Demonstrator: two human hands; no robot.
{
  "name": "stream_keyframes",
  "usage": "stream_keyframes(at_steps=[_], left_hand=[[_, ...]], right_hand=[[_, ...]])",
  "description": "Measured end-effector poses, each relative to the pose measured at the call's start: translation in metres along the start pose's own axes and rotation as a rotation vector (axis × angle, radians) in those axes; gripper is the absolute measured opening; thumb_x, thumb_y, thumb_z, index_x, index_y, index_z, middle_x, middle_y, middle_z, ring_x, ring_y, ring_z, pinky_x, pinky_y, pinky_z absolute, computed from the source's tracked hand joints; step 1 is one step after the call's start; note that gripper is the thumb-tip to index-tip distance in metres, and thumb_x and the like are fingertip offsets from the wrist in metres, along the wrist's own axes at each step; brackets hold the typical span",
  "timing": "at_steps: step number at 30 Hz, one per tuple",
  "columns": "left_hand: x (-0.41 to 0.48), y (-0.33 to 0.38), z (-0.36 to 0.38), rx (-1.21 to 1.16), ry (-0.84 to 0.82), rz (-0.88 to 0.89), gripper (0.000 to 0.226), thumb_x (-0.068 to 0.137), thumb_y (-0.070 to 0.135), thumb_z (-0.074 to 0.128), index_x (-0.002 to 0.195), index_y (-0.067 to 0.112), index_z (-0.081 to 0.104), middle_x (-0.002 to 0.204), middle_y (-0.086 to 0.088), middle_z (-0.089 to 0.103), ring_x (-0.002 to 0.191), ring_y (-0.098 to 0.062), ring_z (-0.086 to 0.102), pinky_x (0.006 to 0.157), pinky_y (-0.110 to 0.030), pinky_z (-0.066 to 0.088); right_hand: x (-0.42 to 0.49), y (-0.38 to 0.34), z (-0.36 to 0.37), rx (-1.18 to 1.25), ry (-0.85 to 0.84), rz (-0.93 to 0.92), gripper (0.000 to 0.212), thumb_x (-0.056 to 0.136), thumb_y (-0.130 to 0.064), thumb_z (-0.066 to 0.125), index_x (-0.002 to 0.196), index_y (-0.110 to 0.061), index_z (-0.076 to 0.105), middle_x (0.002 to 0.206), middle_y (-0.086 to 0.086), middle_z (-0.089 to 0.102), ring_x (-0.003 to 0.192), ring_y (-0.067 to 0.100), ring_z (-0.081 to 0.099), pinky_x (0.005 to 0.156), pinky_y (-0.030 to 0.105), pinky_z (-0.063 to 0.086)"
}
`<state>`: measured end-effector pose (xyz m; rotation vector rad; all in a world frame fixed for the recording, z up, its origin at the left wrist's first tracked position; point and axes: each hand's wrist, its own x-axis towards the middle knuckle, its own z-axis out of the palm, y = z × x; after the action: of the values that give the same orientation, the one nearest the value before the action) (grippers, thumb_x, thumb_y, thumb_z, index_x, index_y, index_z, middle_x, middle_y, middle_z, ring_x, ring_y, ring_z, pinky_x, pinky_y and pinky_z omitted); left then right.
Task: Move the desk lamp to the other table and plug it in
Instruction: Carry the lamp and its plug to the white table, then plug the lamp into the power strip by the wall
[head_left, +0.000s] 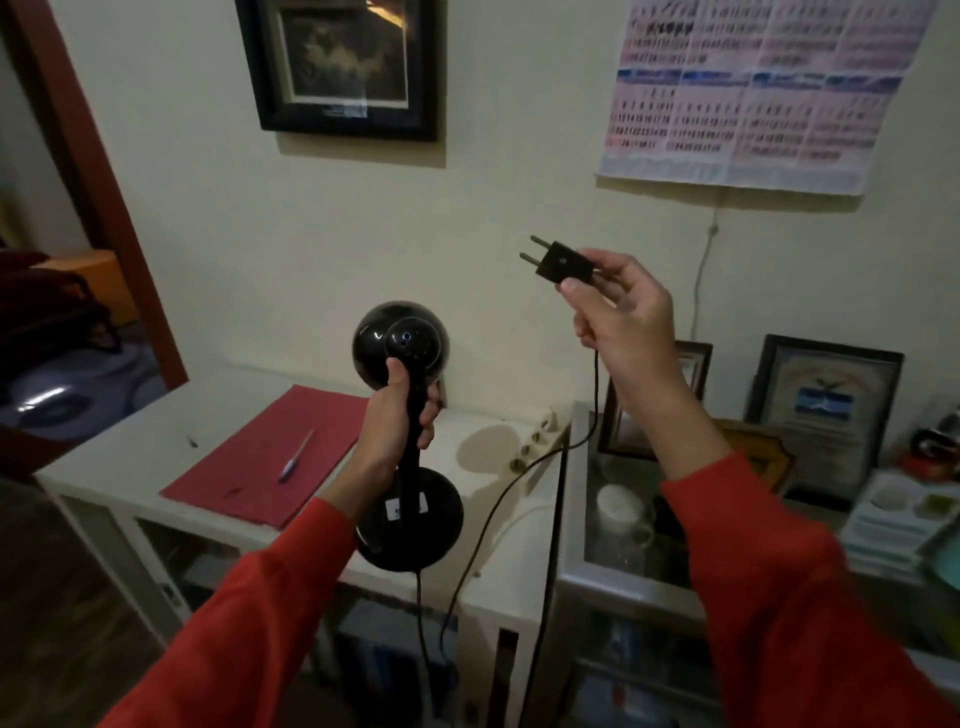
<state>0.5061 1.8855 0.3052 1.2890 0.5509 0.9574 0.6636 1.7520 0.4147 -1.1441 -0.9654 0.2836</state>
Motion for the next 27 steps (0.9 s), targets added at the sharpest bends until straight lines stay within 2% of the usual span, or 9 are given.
stream_keyframes(at_steps=[6,10,14,19,22,25,27], left_hand=[[0.083,-0.023,-0.004,-0.022,0.006,-0.031,0.064,0.092,0.061,0.02,0.069,0.012,0.053,0.041,0.008,0.042,0.031,-0.009,0.034,0.032,-0.018,0.03],[0.129,-0.046,-0.009,-0.013,-0.037,-0.051,0.065,0.08,0.07,0.023,0.071,0.013,0.054,0.043,0.008,0.045,0.033,-0.009,0.036,0.035,-0.02,0.032],[0.162,-0.076,-0.015,-0.073,-0.062,-0.074,0.063,0.074,0.069,0.03,0.074,0.011,0.057,0.05,0.003,0.045,0.038,-0.01,0.038,0.035,-0.019,0.035],[0.184,-0.106,-0.027,-0.087,-0.093,-0.107,0.059,0.076,0.066,0.031,0.076,0.015,0.06,0.052,0.006,0.051,0.041,-0.008,0.044,0.04,-0.018,0.04],[0.191,-0.12,-0.032,-0.078,-0.09,-0.11,0.059,0.078,0.064,0.029,0.078,0.014,0.059,0.051,0.008,0.052,0.04,-0.009,0.044,0.041,-0.018,0.04],[0.193,-0.132,-0.033,-0.053,-0.059,-0.118,0.055,0.089,0.055,0.023,0.082,0.013,0.058,0.052,0.006,0.053,0.041,-0.008,0.044,0.042,-0.017,0.039],[0.194,-0.135,-0.031,-0.033,-0.04,-0.109,0.052,0.097,0.044,0.018,0.083,0.013,0.057,0.057,0.004,0.051,0.041,-0.007,0.045,0.043,-0.016,0.039]], right_hand=[[0.083,0.031,0.015,-0.031,0.022,-0.078,0.022,0.084,-0.003,0.064,0.102,-0.015,0.061,0.1,0.013,0.065,0.056,0.009,0.051,0.046,0.014,0.043],[0.126,0.064,0.025,-0.058,0.052,-0.104,0.022,0.083,0.0,0.064,0.099,-0.016,0.061,0.097,0.011,0.064,0.06,0.008,0.051,0.045,0.013,0.042],[0.148,0.11,0.029,-0.182,0.073,-0.137,0.023,0.082,0.001,0.066,0.101,-0.013,0.06,0.088,-0.003,0.063,0.068,0.006,0.054,0.054,0.011,0.045],[0.142,0.164,0.02,-0.302,0.038,-0.12,0.029,0.082,-0.003,0.068,0.098,-0.026,0.061,0.087,-0.011,0.065,0.07,0.004,0.057,0.055,0.016,0.048],[0.131,0.187,0.012,-0.365,-0.009,-0.073,0.031,0.081,-0.003,0.068,0.098,-0.029,0.062,0.091,-0.001,0.067,0.074,0.014,0.056,0.06,0.012,0.046],[0.123,0.202,0.004,-0.465,-0.064,0.02,0.033,0.081,-0.005,0.069,0.096,-0.033,0.062,0.098,0.013,0.068,0.064,0.028,0.054,0.057,0.01,0.045],[0.117,0.206,0.0,-0.568,-0.103,0.033,0.033,0.08,-0.005,0.07,0.095,-0.034,0.062,0.092,0.008,0.067,0.053,0.013,0.051,0.055,0.006,0.044]])
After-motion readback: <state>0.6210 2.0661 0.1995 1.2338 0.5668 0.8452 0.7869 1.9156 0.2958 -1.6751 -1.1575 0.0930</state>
